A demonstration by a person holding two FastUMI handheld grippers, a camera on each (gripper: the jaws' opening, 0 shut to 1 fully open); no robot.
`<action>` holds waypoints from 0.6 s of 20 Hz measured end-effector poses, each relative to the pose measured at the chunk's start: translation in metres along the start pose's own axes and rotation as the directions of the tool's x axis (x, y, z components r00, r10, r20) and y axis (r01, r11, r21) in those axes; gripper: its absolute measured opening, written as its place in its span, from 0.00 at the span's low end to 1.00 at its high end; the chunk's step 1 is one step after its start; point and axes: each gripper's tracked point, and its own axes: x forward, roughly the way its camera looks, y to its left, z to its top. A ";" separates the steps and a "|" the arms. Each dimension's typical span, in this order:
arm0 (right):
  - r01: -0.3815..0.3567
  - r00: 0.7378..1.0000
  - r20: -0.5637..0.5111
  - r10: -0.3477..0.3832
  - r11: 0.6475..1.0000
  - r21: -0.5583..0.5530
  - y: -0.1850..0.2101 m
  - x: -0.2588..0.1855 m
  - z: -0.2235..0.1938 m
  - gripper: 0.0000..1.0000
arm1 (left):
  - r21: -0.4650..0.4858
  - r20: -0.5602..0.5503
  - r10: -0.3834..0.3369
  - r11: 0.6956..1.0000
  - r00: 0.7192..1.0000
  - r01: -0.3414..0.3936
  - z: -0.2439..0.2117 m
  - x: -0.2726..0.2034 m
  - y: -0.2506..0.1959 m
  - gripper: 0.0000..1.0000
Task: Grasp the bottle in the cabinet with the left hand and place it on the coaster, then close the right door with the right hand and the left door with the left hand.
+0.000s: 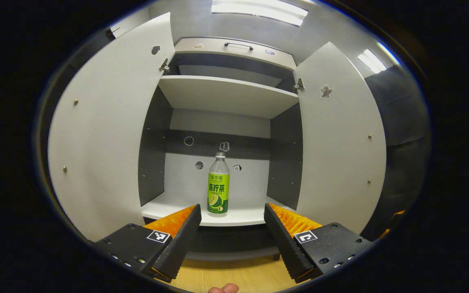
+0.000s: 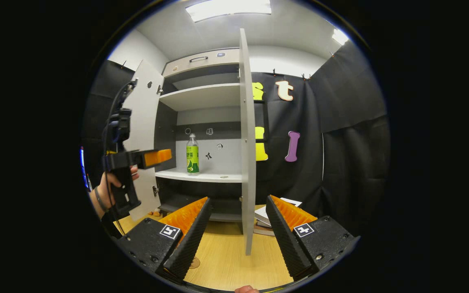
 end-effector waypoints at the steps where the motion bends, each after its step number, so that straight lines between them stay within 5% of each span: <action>1: 0.015 1.000 -0.001 -0.015 1.000 -0.002 -0.003 0.000 0.000 0.83 | 0.003 0.001 0.000 1.000 1.000 0.000 0.002 0.014 0.004 0.94; 12: 0.137 0.990 -0.031 -0.137 0.990 -0.016 -0.024 0.002 -0.006 0.83 | -0.025 -0.074 0.038 0.999 0.997 -0.040 -0.028 0.144 0.036 0.95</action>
